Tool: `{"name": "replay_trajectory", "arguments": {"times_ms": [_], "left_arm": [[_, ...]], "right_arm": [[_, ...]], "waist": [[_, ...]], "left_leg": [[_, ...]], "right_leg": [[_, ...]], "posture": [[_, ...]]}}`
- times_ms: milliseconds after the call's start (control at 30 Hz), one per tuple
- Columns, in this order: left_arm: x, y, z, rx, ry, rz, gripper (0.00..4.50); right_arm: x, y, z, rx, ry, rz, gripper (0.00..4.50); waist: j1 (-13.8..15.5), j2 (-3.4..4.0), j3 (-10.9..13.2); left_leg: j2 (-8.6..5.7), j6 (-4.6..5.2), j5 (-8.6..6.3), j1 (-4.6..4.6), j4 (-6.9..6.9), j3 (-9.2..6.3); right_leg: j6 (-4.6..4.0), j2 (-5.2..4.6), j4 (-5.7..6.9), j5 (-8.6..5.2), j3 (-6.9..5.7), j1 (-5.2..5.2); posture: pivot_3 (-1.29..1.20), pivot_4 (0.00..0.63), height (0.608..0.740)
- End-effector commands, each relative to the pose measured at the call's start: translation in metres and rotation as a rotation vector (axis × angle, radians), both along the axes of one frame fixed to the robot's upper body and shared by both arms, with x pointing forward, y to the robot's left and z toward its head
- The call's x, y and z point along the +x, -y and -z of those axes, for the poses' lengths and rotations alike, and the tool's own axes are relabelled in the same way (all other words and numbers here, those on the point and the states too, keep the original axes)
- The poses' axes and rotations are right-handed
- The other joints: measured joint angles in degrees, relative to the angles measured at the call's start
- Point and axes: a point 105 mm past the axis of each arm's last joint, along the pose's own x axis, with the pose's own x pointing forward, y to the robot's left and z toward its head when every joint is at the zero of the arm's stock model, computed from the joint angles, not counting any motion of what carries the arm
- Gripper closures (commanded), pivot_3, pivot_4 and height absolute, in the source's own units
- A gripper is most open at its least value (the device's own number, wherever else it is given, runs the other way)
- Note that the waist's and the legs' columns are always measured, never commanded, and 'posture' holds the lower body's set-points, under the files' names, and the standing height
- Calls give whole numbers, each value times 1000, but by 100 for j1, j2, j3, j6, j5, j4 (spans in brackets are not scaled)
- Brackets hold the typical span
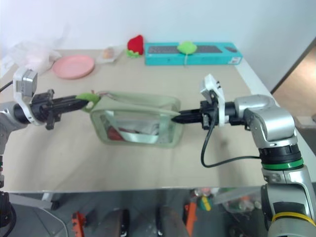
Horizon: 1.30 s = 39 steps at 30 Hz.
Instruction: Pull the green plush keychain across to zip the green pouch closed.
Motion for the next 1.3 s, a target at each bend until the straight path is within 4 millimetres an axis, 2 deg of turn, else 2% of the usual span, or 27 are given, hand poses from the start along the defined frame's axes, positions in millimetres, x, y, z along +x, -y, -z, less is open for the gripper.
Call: {"name": "replay_trajectory", "arguments": {"times_ms": [33, 267, 467, 600, 700, 833, 1000, 1100, 1200, 1300], "left_arm": [[-3, 16, -22, -4, 92, 41, 4007], [-4, 60, -38, -5, 143, 161, 4007], [-8, 80, -33, 67, 159, 232, 4007], [-2, 83, -14, 166, 146, 226, 4007], [1, 80, -9, 162, 93, 208, 3138], [4, 72, -19, 115, 134, 165, 1901], [-6, 59, -36, 55, 153, 181, 1901], [-15, 42, -47, 16, 143, 187, 1901], [-22, 14, -38, 77, 115, 132, 1901], [-17, -7, -24, 129, 81, 45, 1901]], "right_arm": [[-3, -1, -10, 8, 45, -20, 4500], [-2, -3, -10, 10, 46, -25, 4500], [-3, -4, -9, 14, 46, -26, 4500], [-3, -4, -9, 17, 47, -23, 4500], [-2, -3, -9, 19, 48, -18, 4500], [-3, -2, -8, 19, 46, -17, 4500], [-3, -3, -9, 20, 46, -20, 4500], [-2, -3, -10, 19, 49, -25, 4500], [-3, -4, -10, 20, 48, -27, 4500], [-3, -4, -10, 21, 46, -30, 4500]], "waist": [[2, 0, 0], [6, 0, 0], [0, 0, 0], [1, 1, 0], [1, 1, 0], [1, 1, 0], [-5, 1, 0], [-16, 1, 1], [-49, 2, 1], [-52, 5, 3]], "left_leg": [[0, 0, 0, 0, 0, 0], [-8, 0, 0, -3, 8, 3], [-4, 0, 0, -1, 8, 4], [-3, 0, 0, 1, 7, 1], [-2, 0, 0, 1, 7, 2], [-3, 0, 0, 0, 8, 3], [0, 0, 0, 1, 8, 3], [2, 0, 0, 1, 7, 2], [3, 0, 0, 1, 6, 3], [6, 0, 0, 9, 0, 4]], "right_leg": [[0, 0, 0, 0, 0, 0], [10, 9, 0, 6, 7, 3], [11, 15, 0, 6, 11, 2], [10, 22, 0, 7, 8, 3], [10, 22, 0, 7, 9, 3], [10, 21, 0, 7, 11, 3], [10, 23, 0, 8, 11, 2], [9, 24, 0, 8, 9, 2], [9, 24, 0, 7, 10, 0], [7, 22, -1, 6, 13, 1]], "posture": [[0, 150, 740], [0, 150, 740], [0, 150, 740], [0, 150, 740], [0, 150, 740], [0, 150, 740], [0, 150, 740], [0, 150, 740], [0, 150, 740], [0, 150, 740]]}}
